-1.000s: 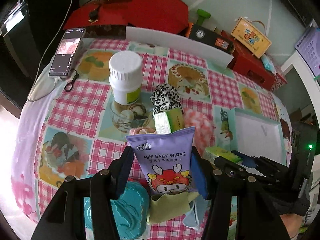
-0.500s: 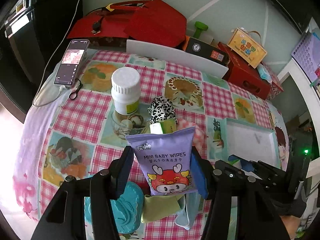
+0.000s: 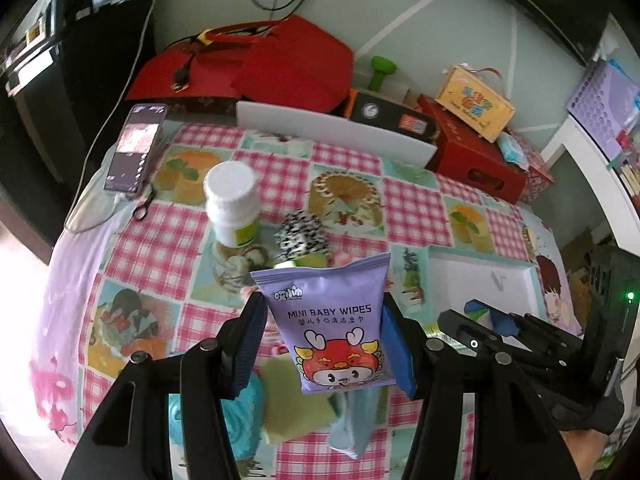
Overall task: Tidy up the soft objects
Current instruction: 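Carry both items over the white tray and open both tools to drop them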
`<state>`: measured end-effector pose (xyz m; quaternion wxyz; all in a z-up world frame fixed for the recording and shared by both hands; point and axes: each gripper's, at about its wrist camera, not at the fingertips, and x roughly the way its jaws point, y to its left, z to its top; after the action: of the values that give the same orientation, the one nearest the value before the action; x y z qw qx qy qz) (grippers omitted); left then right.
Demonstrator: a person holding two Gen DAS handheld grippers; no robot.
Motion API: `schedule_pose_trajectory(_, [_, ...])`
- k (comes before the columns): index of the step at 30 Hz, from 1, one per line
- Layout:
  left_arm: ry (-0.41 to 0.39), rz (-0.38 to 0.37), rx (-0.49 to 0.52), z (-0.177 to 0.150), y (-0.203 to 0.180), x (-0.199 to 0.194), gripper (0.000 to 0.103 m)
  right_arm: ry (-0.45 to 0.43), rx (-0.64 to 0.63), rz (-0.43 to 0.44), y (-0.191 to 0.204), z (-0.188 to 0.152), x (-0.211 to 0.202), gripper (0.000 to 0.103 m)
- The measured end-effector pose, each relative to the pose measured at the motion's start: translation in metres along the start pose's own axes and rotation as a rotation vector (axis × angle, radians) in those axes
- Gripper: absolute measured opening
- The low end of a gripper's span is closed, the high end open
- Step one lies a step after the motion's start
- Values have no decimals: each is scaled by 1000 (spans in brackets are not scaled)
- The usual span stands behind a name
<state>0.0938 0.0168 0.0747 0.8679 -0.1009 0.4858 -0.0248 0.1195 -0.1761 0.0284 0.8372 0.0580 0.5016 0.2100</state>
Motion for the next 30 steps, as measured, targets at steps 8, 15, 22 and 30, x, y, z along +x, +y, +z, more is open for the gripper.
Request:
schedule_pose_trajectory(8, [1,-59,61,5,-40,0,57,-75,57,-61,-29,5,-32,50])
schedule_pose_trajectory(15, [22,-101,129,4,-87,17,57,-124,160,-171,-78,3,-59,50])
schedule_pose_trajectory(22, [50,-133,201,-2,-131,42,57,-155,303,-273,-138,-7,-80,50])
schedule_pose_trajectory(30, [85,-192,228,-13,-173,80,57,-171,443,-375,-192,-23,-99,50])
